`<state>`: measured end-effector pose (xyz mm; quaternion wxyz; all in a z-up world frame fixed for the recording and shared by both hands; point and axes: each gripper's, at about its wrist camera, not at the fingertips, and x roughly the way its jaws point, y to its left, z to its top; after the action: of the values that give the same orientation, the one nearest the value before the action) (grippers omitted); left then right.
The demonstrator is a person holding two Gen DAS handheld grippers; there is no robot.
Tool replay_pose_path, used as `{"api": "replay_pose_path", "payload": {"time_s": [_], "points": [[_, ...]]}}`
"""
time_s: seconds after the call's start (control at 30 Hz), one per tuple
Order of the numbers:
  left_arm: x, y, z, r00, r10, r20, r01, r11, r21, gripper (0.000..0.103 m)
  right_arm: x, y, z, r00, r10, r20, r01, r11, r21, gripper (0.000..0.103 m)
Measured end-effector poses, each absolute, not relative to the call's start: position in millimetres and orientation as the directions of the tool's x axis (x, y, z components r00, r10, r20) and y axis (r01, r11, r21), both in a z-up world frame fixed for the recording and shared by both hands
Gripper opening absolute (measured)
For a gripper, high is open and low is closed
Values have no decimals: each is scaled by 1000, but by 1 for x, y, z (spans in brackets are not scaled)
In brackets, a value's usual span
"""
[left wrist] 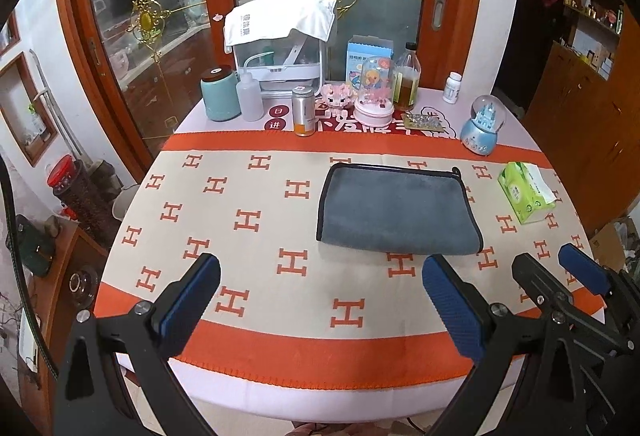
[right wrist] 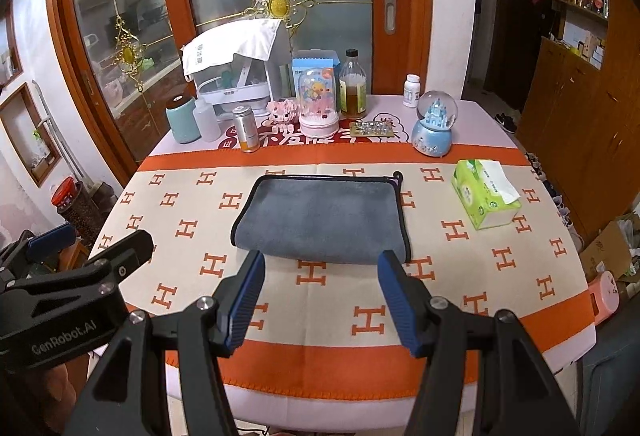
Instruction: Fold towel
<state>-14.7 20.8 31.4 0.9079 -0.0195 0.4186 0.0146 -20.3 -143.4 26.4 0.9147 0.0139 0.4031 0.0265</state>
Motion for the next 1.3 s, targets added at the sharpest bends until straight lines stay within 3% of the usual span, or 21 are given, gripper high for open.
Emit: {"api": "replay_pose_path", "payload": {"time_s": [1.3], "points": [[-16,24,24,635,17,-772,-37,999,-9,101,-20,-146,26,666,52,-744,-30,999,42,59]]}}
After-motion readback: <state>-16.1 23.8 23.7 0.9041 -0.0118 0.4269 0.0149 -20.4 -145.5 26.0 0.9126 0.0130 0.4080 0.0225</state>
